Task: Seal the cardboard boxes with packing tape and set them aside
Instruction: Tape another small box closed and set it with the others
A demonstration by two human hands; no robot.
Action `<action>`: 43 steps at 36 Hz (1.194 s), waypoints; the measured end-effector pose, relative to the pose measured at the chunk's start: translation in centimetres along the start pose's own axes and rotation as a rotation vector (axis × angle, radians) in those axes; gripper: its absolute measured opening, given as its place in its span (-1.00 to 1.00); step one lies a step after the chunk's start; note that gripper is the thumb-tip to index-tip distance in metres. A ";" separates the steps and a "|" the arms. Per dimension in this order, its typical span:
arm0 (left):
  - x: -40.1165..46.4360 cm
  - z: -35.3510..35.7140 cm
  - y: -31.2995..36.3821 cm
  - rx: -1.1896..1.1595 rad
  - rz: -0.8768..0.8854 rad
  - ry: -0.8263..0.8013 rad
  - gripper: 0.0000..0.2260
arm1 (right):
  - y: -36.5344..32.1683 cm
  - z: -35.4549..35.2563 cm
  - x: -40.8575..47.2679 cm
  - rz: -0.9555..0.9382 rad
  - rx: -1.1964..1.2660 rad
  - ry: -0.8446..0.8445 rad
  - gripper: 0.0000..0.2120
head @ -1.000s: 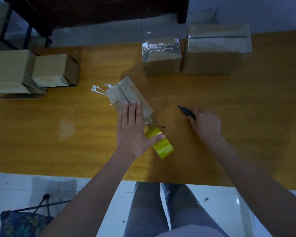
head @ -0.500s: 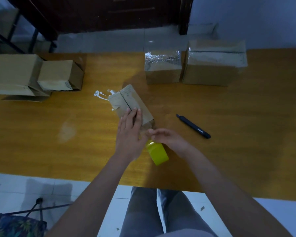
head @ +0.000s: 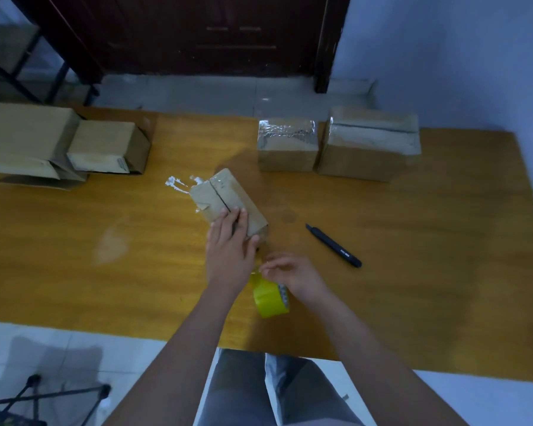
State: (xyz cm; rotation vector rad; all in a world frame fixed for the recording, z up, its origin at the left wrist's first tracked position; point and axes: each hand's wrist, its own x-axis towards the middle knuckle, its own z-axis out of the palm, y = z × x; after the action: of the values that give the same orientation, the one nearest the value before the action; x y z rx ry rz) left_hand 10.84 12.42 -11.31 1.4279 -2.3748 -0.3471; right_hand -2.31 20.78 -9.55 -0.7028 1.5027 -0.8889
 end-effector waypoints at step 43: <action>4.0 -5.1 5.9 0.088 -0.301 -0.359 -0.48 | -3.1 -2.6 -5.9 -0.117 0.176 0.540 -0.88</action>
State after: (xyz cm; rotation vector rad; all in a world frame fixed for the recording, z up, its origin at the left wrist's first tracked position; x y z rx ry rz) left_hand 6.49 11.44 -3.79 1.9094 -2.4669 -0.6294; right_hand -4.33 24.44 -3.78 -0.4399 1.8359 -1.3587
